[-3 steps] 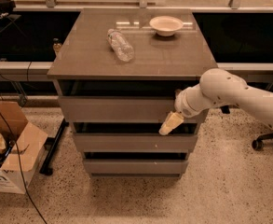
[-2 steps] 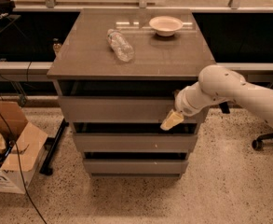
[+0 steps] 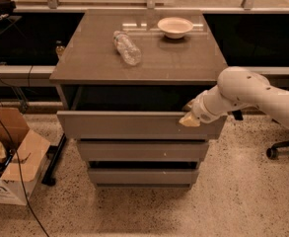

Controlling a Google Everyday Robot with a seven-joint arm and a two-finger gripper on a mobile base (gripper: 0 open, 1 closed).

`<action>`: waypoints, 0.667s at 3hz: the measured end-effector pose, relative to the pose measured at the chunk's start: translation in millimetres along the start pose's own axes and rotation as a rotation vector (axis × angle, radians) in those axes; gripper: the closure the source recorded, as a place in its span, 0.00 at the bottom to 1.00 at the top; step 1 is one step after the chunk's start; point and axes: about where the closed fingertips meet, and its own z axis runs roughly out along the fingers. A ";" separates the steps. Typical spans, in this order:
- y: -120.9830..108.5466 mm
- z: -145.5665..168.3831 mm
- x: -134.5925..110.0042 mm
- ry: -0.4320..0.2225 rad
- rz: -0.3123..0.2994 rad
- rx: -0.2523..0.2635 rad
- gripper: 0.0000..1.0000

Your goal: Open top drawer

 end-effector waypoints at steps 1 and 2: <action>-0.8 -3.8 -2.2 0.000 0.000 0.000 0.96; -1.4 -6.4 -3.8 0.000 0.000 0.000 0.00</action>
Offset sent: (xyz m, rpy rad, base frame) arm 0.0000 0.0000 0.0043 0.0000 0.0000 0.0000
